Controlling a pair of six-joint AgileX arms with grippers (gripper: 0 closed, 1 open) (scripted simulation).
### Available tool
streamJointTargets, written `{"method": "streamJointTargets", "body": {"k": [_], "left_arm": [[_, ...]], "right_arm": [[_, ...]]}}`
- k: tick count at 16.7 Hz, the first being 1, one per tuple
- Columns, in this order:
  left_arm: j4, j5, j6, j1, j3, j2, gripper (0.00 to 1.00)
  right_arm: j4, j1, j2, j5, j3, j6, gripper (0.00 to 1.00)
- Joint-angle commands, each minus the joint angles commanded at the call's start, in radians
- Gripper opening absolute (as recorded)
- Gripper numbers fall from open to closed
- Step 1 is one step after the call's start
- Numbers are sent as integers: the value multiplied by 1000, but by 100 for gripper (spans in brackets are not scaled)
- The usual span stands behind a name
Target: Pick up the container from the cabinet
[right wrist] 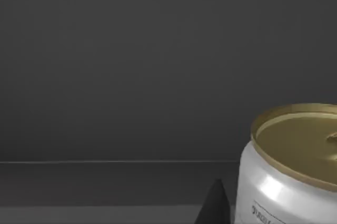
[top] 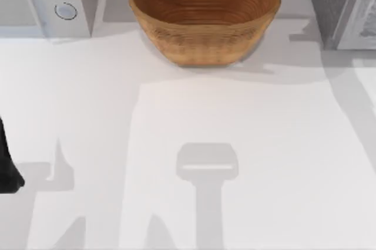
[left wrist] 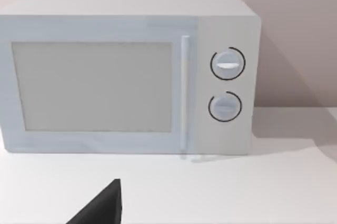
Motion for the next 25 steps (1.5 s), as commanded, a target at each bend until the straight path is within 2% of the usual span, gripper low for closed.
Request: {"method": "streamJointTargets", "body": {"k": [8,12,16,25], "left_arm": [[0,0,0,0,0,0,100],[0,0,0,0,0,0,100],[0,0,0,0,0,0,100],[0,0,0,0,0,0,100]], "right_arm": [[-23,5,-49,5,-27,2,0],[29,-13,-159,-6,-173,1,0],[116,-41,-371,-33,-486,-2,0],[378,-116,-1000,-127,-1479,-11,0]]}}
